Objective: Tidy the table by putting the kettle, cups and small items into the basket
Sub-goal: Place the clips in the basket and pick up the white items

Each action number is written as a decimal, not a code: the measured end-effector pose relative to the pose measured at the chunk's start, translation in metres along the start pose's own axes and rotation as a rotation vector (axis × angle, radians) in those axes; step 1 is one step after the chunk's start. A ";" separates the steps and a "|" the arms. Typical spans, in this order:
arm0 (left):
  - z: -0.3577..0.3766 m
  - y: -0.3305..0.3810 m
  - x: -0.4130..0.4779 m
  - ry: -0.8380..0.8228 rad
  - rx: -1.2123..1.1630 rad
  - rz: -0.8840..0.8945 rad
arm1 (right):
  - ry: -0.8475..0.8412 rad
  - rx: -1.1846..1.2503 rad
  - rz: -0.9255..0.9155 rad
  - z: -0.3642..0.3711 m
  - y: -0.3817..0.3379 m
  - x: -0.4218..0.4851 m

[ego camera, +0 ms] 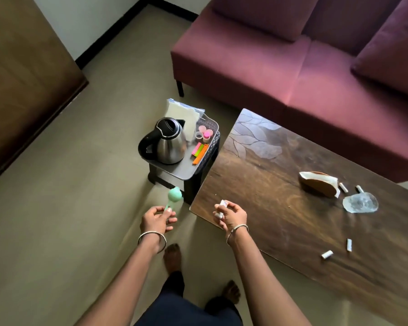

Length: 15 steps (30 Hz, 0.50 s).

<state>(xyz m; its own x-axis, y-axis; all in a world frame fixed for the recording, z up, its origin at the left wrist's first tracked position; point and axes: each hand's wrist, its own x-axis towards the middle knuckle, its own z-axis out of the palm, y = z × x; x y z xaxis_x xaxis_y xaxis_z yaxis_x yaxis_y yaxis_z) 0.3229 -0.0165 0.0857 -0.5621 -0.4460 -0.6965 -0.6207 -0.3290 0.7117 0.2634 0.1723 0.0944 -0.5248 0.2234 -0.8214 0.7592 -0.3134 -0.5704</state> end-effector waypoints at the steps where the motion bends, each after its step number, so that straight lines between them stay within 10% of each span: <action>1: -0.003 0.008 0.009 -0.006 0.007 0.006 | 0.003 -0.010 -0.003 0.012 0.000 0.002; 15: 0.017 0.034 0.101 0.111 0.090 -0.087 | 0.205 -0.429 -0.132 0.095 -0.016 0.062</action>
<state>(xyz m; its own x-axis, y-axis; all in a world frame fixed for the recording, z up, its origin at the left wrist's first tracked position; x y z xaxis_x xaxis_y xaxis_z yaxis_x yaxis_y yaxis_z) 0.2362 -0.0586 0.0380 -0.4431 -0.5100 -0.7373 -0.7137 -0.2971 0.6344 0.1825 0.1033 0.0519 -0.5738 0.4259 -0.6995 0.8037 0.1284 -0.5811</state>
